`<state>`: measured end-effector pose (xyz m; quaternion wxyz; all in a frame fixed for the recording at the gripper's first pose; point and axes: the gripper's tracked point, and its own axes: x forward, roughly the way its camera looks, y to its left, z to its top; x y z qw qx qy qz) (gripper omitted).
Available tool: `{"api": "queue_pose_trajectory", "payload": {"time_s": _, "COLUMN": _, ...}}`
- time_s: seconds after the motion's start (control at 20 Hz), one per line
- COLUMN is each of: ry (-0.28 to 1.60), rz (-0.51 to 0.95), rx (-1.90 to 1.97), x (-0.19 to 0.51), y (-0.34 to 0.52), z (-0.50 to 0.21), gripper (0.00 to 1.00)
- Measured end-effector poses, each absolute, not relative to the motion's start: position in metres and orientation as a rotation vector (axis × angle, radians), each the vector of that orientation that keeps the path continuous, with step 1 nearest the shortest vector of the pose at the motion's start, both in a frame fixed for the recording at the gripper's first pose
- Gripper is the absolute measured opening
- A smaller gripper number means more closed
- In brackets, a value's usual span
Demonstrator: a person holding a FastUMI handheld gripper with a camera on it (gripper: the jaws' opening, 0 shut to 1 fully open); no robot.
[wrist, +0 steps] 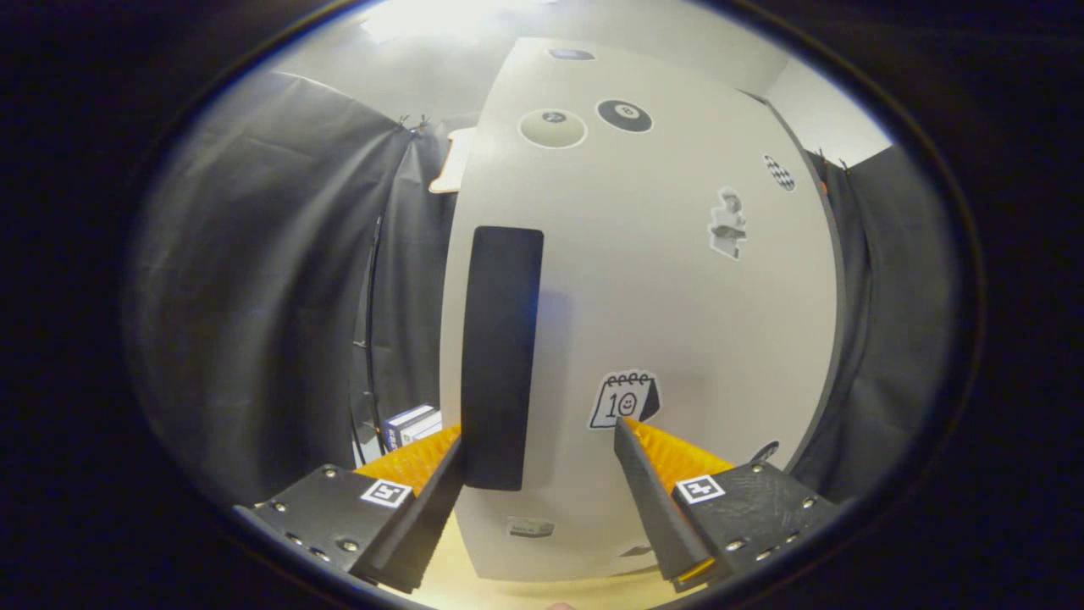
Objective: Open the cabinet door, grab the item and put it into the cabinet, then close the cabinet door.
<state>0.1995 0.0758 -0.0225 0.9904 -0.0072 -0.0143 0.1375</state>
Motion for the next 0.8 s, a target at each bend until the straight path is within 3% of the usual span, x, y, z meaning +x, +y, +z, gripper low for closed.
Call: {"api": "queue_pose_trajectory", "payload": {"time_s": 0.8, "ry": -0.047, "rz": 0.105, "rx": -0.015, "x": 0.243, "y": 0.085, "z": -0.024, "gripper": 0.98}}
